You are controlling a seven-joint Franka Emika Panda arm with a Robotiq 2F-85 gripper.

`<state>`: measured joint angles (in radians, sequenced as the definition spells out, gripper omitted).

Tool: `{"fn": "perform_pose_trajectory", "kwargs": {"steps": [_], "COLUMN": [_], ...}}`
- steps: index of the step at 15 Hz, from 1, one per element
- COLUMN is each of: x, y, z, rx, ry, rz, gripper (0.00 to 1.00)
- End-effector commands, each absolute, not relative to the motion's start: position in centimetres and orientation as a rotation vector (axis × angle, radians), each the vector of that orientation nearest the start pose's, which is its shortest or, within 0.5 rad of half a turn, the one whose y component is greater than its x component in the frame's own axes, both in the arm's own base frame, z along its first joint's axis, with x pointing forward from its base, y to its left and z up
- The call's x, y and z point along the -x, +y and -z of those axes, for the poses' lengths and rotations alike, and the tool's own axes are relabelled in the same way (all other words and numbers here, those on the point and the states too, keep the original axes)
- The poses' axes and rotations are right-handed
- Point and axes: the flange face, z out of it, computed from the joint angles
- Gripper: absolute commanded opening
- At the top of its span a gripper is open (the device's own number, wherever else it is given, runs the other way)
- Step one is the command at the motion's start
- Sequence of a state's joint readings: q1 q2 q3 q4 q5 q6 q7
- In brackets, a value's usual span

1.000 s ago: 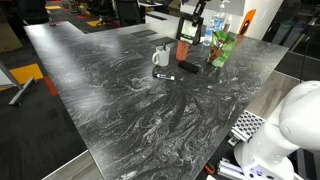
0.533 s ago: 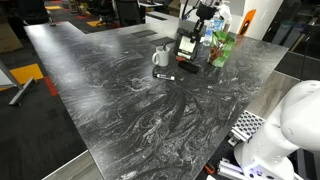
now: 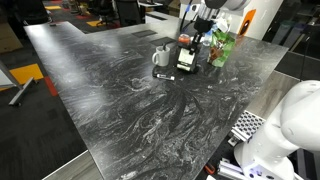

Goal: Move the black bag forward

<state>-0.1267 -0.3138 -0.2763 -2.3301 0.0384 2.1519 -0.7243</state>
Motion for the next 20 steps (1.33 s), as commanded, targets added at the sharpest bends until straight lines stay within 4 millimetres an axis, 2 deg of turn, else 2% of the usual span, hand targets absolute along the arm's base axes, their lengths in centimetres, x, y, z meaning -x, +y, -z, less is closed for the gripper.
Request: {"fn": "perform_pose_trajectory", "kwargs": {"steps": [1,6,10,11,13,18,20], "x": [-42.3,-41.6,-41.1,-41.1,-41.1,-41.1,-40.8], "y": [-15.6,-12.7,-12.7,-12.9,-13.1,-13.8,-14.1], "z": [-46.2,-46.4,-46.3,-46.2,-46.3,-46.6,-47.3], "rx": [3.112,3.174,3.181,3.178,3.176,3.176,3.18], "ry": [-0.427,-0.371,-0.354,-0.352,-0.354,-0.347,-0.333], "rz": [0.281,0.304,0.307,0.303,0.309,0.313,0.323], "gripper": [0.0,0.0,0.0,0.27,0.32,0.69,0.83]}}
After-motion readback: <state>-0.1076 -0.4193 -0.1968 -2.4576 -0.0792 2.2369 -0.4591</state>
